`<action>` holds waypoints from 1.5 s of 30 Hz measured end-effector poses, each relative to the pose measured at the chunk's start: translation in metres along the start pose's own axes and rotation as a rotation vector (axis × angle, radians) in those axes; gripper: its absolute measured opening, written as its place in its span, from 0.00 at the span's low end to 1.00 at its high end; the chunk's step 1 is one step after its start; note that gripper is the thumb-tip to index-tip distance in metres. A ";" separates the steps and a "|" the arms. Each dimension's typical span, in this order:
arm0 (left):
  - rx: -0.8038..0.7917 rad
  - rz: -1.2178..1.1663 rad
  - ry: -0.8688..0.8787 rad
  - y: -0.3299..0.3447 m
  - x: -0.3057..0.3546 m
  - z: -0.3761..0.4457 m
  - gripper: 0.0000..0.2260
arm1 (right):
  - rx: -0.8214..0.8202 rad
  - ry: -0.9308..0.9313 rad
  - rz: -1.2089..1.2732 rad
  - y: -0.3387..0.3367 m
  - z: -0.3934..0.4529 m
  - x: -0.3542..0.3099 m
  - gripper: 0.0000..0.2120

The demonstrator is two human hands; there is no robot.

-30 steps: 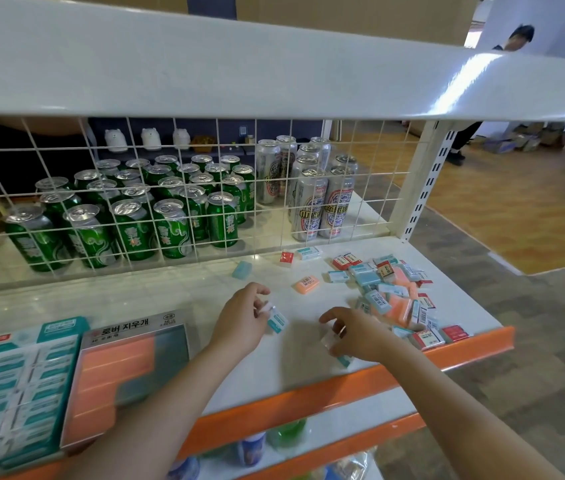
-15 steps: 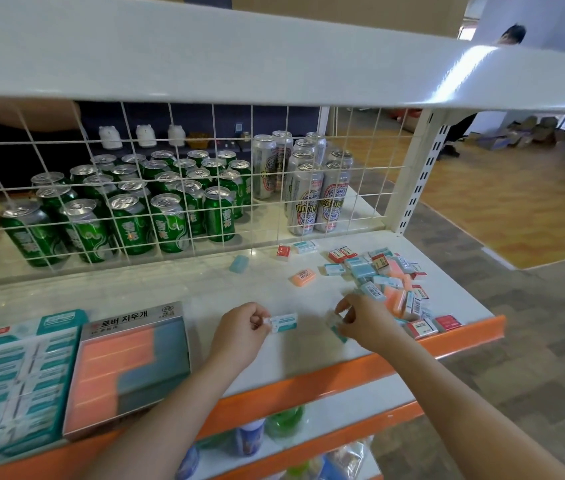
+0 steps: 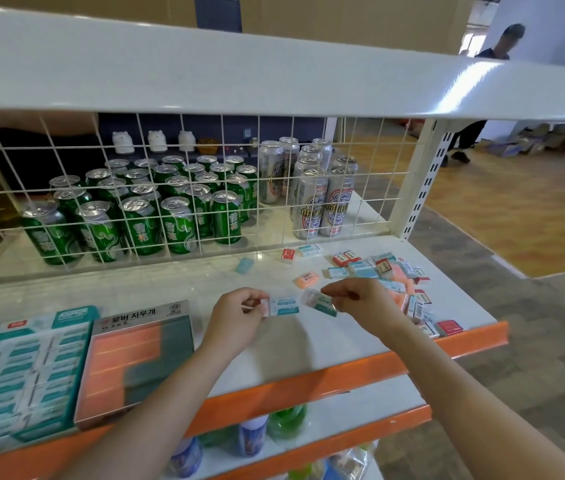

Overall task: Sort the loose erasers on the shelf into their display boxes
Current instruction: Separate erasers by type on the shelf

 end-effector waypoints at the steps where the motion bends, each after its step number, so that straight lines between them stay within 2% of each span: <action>1: 0.003 0.003 -0.007 -0.002 -0.001 -0.001 0.08 | -0.008 -0.002 0.000 0.001 -0.001 0.000 0.13; 17: 0.035 0.099 -0.067 -0.014 -0.008 -0.018 0.07 | -0.138 -0.066 -0.020 0.020 0.007 -0.002 0.12; 24: 0.085 0.148 -0.074 -0.032 -0.013 -0.024 0.07 | -0.115 -0.112 0.040 0.031 0.007 -0.019 0.11; 33: 0.177 0.170 -0.043 -0.092 -0.018 -0.029 0.10 | -0.102 -0.209 -0.014 0.070 0.004 -0.063 0.11; 40: 0.226 0.312 -0.035 -0.158 -0.032 -0.047 0.09 | -0.161 -0.207 0.011 0.125 -0.007 -0.110 0.10; 45: 0.240 0.326 -0.062 -0.201 -0.049 -0.058 0.09 | -0.197 -0.198 0.022 0.165 -0.018 -0.138 0.11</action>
Point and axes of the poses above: each hand's wrist, its own z-axis towards the middle knuckle, its own y-axis out of the palm, x = y × z, the point moved 5 cm from there along z, towards the middle knuckle, and after that the axes turned 7 degrees about y, right-handed, at the moved point
